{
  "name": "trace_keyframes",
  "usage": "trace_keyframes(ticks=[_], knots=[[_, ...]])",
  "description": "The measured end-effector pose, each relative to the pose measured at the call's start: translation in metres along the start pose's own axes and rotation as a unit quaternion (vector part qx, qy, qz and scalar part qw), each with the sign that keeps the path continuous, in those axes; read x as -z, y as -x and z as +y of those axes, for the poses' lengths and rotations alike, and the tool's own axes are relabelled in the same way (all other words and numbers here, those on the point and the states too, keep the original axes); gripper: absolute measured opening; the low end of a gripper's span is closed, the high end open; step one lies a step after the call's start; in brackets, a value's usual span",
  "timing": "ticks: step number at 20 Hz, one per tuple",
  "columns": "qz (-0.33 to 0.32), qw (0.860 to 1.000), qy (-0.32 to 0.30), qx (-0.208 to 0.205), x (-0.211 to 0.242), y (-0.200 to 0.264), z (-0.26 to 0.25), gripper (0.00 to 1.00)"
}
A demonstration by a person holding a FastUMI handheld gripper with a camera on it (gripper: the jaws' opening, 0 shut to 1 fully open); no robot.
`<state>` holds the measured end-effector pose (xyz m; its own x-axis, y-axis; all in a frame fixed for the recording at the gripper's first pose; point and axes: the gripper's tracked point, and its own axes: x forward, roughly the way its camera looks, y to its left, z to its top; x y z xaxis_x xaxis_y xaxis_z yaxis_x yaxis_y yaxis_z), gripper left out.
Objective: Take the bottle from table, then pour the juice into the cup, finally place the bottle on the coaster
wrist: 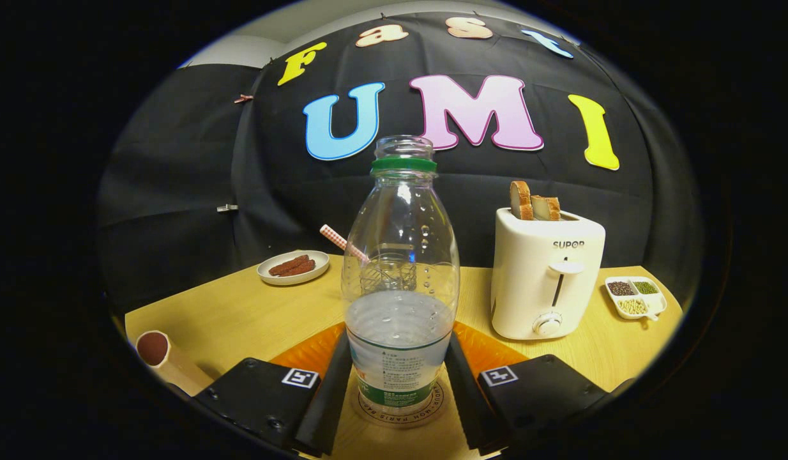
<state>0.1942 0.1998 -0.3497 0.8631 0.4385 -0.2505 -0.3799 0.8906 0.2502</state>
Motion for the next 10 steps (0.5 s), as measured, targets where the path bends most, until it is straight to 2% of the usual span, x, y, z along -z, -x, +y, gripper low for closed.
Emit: trace_keyframes(ticks=[4,7,10], knots=[[0.026,1.000,-0.006,0.001,0.013,0.002,0.001,0.81],[0.027,1.000,-0.013,0.002,0.012,0.008,0.001,1.00],[0.029,0.999,-0.019,0.002,0.009,0.014,0.000,1.00]])
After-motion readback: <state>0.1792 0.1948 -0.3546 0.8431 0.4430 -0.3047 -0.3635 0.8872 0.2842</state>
